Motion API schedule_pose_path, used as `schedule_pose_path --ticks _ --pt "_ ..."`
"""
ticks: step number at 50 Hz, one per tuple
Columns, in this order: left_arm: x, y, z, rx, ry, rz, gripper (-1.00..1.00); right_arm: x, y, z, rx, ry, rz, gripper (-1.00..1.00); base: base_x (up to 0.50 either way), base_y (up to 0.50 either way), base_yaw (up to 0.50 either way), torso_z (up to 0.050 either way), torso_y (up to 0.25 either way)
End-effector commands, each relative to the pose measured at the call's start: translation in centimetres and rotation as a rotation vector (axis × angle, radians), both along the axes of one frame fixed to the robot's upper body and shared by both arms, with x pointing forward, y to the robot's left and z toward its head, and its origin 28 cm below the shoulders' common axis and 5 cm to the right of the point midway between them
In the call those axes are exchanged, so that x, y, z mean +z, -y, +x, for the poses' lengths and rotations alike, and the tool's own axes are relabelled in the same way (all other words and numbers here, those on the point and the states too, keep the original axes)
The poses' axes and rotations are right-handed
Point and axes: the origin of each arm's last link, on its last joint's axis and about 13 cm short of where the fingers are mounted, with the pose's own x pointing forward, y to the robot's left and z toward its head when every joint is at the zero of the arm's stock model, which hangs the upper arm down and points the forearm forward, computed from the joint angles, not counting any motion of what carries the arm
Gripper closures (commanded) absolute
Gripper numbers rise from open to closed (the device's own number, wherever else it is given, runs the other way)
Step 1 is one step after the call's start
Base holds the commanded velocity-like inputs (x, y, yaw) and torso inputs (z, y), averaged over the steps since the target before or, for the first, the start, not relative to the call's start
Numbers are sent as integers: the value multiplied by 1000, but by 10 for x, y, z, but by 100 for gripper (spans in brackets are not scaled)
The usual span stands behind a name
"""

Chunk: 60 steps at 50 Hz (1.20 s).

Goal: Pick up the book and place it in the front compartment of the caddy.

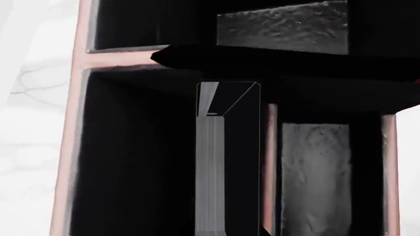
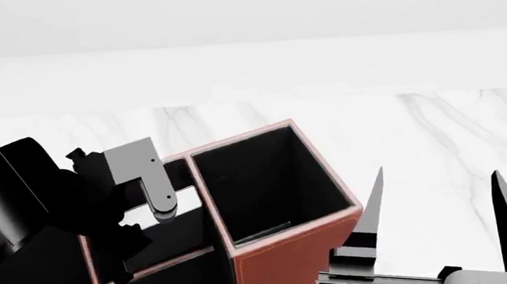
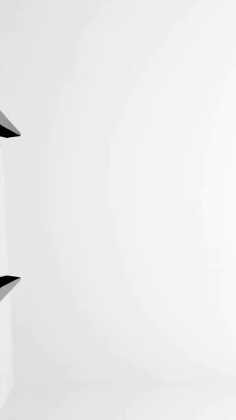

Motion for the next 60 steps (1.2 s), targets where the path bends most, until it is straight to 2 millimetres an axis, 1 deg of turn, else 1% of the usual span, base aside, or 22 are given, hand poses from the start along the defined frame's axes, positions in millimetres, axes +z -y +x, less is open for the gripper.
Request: schedule_pose_path --ticks 1,15,21,37,38,49,54,60 --pt "-2 -1 3 12 28 -3 100 -1 -1 0 1 -6 -3 -100 0 0 0 10 0" --pt "-14 -3 3 18 12 -7 100 -3 -1 1 3 -12 -5 -100 0 0 0 0 1" --pt "-23 -3 5 18 4 -11 100 -4 -1 2 4 -15 -5 -100 0 0 0 0 2" --pt "-25 -4 7 45 2 -15 100 -5 -1 3 3 -20 -5 -100 0 0 0 1 1" --pt "-24 -4 6 51 1 -14 -100 -5 -2 3 4 -20 -5 -100 0 0 0 0 0" --pt "-24 -4 6 59 0 -13 -100 -6 -2 3 6 -20 -5 -100 0 0 0 0 0" --pt "-20 -3 7 58 10 -14 -100 -5 -1 2 5 -18 -4 -100 0 0 0 0 0" --pt "-20 -4 2 50 21 -15 -100 -5 -2 2 7 -18 -4 -100 0 0 0 0 0"
